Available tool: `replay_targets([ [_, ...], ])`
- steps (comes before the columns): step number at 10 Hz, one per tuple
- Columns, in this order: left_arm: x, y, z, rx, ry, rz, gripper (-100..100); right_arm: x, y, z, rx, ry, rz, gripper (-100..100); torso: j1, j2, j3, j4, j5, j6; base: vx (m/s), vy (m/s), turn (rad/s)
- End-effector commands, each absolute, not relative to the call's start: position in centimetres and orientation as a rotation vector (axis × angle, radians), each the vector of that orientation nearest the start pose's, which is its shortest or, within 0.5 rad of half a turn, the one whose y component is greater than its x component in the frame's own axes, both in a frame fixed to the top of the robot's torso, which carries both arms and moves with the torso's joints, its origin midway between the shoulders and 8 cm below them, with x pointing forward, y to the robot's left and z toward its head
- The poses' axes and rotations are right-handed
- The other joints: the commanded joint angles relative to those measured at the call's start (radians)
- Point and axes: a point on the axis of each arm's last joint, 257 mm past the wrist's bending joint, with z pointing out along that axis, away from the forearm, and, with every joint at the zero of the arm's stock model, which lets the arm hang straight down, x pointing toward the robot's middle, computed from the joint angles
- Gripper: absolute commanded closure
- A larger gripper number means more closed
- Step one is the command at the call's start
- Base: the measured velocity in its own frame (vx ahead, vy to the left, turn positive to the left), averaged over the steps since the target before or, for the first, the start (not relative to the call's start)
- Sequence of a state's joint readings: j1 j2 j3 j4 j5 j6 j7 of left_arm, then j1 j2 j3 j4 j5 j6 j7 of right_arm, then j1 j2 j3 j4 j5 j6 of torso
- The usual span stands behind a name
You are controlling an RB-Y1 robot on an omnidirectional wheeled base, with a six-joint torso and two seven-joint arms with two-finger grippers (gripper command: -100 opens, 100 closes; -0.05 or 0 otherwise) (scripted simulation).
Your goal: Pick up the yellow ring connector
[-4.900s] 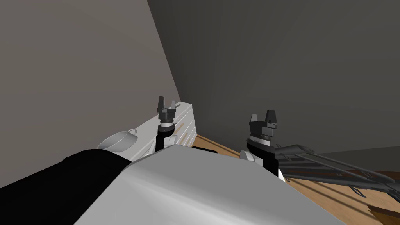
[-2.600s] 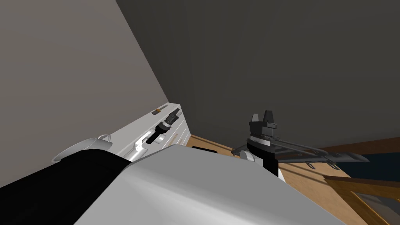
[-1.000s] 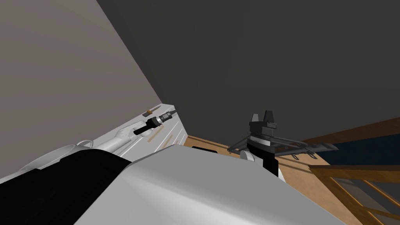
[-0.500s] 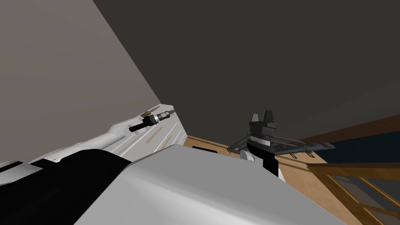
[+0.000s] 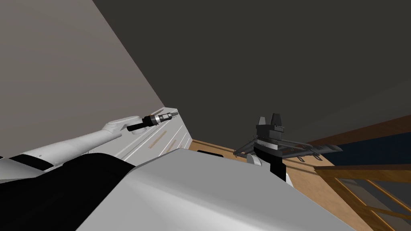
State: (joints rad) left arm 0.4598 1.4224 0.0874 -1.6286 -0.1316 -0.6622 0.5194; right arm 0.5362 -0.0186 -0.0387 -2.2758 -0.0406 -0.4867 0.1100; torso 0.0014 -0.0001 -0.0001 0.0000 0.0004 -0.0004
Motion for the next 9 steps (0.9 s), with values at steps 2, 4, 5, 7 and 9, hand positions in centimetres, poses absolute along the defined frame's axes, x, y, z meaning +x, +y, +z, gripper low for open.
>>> replay_targets([
  [2,41.6,43.6,-11.4,-0.143,1.987,-0.834,-100,34.1,-30.0,1.0,0.661,0.663,1.163,0,-0.001,0.000,0.000,0.000,0.000,0.000,0.004,0.015,-0.012],
  [4,41.8,43.6,-10.9,-0.108,2.011,-0.809,-100,34.1,-30.0,1.0,0.661,0.663,1.163,0,0.000,0.000,0.000,0.000,0.000,0.000,0.007,0.023,-0.010],
  [5,41.9,45.3,-11.0,-0.119,2.045,-0.766,-100,34.1,-30.0,1.0,0.661,0.663,1.163,0,0.000,0.000,0.000,0.000,0.000,0.000,0.007,0.035,-0.017],
  [7,42.1,45.2,-10.4,-0.087,2.065,-0.742,-100,34.1,-30.0,1.0,0.661,0.663,1.163,0,0.001,0.000,0.000,0.000,0.000,0.000,0.005,0.029,-0.008],
  [9,42.4,46.7,-9.9,-0.068,2.114,-0.678,-100,34.1,-30.0,1.0,0.661,0.663,1.163,0,0.001,0.000,0.000,0.000,0.000,0.000,0.007,0.042,-0.011],
])
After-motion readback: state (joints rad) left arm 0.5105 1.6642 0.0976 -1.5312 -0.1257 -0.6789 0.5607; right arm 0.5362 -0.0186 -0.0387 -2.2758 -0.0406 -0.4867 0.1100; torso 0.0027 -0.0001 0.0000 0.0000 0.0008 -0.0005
